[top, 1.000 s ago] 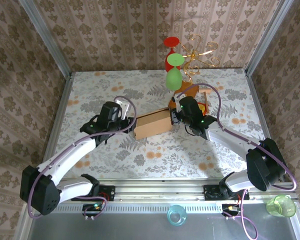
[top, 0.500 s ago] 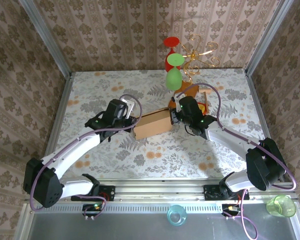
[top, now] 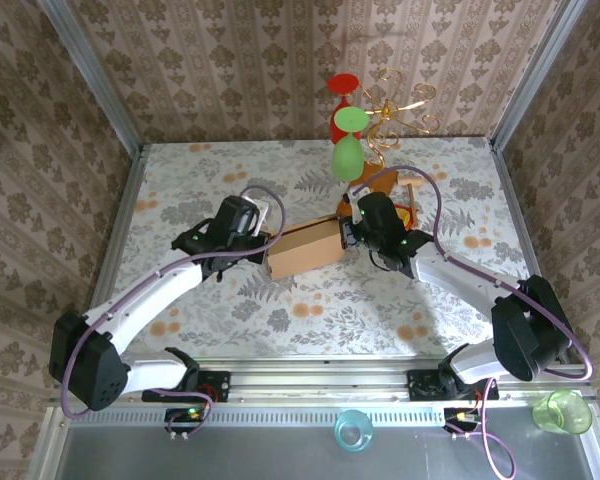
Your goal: Fold the paper box
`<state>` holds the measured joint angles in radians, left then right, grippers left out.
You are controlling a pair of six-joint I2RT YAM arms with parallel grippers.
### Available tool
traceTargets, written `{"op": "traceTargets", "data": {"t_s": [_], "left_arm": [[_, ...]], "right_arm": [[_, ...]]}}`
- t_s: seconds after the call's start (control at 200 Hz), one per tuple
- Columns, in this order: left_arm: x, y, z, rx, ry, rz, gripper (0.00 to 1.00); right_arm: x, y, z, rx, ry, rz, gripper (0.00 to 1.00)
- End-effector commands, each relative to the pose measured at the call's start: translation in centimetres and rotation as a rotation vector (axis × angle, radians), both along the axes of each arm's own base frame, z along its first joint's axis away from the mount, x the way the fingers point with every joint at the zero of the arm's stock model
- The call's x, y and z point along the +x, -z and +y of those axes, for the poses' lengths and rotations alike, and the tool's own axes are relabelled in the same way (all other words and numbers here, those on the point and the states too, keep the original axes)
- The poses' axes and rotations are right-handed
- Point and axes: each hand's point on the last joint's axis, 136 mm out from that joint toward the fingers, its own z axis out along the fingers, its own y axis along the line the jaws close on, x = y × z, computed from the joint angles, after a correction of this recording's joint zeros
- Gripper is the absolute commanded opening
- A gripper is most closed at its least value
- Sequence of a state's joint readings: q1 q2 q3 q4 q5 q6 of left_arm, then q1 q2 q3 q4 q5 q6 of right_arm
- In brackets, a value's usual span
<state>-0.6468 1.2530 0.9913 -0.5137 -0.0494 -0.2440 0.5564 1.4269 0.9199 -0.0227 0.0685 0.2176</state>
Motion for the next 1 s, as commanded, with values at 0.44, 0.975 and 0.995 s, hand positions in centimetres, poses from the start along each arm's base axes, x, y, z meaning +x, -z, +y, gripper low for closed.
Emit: {"op": "traceTargets", "data": {"t_s": [0.44,0.975,0.995], "left_arm": [[-1.2,-1.1,-0.7,-0.072,-0.075,0.156,0.0],[-1.2,-0.6,-0.7,-0.133,-0.266,0.308,0.0],[-1.2,-0.6,-0.7,-0.14,-0.276,0.311,0.01]], "right_arm": [[-1.4,3.1,0.1,-0.072,0.009,0.109,0.0],[-1.4,3.5,0.5,-0.068,0.02,0.107,0.0],[-1.4,3.5,0.5,-0.069,0.021,0.107,0.0]]}}
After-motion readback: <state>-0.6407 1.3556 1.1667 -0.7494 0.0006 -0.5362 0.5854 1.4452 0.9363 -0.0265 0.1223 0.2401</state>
